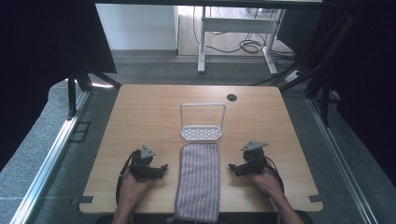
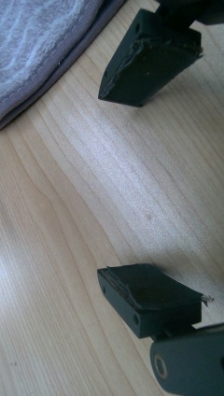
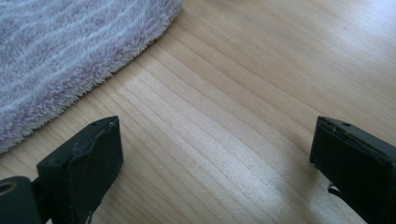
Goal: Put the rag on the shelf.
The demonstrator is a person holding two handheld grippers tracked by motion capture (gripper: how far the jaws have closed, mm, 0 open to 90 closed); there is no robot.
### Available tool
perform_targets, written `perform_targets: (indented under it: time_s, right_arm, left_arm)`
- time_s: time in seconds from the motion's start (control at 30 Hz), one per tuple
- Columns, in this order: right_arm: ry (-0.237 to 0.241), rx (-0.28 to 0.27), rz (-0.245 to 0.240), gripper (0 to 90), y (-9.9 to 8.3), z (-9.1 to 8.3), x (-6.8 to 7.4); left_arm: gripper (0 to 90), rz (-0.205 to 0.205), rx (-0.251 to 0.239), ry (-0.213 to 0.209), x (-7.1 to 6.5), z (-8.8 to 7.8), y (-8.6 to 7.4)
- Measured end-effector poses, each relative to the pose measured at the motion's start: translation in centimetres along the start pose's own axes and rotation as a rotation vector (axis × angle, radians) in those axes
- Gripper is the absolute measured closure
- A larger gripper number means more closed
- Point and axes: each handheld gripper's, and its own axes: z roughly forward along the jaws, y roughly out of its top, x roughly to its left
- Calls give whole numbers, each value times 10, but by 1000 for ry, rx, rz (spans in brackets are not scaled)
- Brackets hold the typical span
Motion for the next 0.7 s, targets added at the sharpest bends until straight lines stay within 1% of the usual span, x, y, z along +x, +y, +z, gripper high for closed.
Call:
perform_targets:
  time_s: [0.07, 0.17, 0.27, 0.33, 0.37, 0.4, 0.43, 0.47, 0.5, 0.53, 0.57, 0.6, 0.63, 0.7]
  right_arm:
    - [4, -5, 4, 38, 2, -2, 0]
    - [11, -14, 9, 43, 5, -4, 0]
    - [25, -15, 21, 42, 9, -5, 1]
    - [33, -11, 29, 43, 13, -5, 1]
    - [37, -11, 26, 73, 16, -6, 2]
    - [37, -11, 26, 73, 16, -6, 2]
    - [52, -23, 31, 125, 20, -7, 2]
    - [61, -31, 32, 142, 22, -8, 1]
    - [68, -34, 37, 147, 24, -8, 2]
    - [68, -34, 37, 147, 24, -8, 2]
    - [80, -39, 30, 200, 28, -7, 1]
    - [80, -39, 30, 200, 28, -7, 1]
    - [89, -42, 23, 227, 33, -7, 3]
    - [92, -41, 22, 244, 35, -6, 3]
  left_arm:
    - [158, -1, -3, -11, -2, 0, 2]
    - [165, 8, -9, -15, -4, -1, 5]
    - [173, 16, -23, -26, -6, -3, 12]
    - [174, 31, -22, -33, -7, -4, 18]
    - [184, 37, -26, -37, -7, -4, 21]
    - [187, 38, -32, -44, -8, -4, 24]
    - [192, 41, -35, -50, -9, -4, 27]
    - [195, 49, -41, -55, -10, -4, 31]
    - [196, 67, -42, -64, -13, -2, 38]
    - [196, 67, -42, -64, -13, -2, 38]
    - [197, 77, -39, -68, -14, -1, 42]
    - [197, 86, -42, -75, -15, 0, 46]
    - [204, 92, -42, -86, -16, 1, 50]
    - [207, 94, -46, -107, -16, 5, 57]
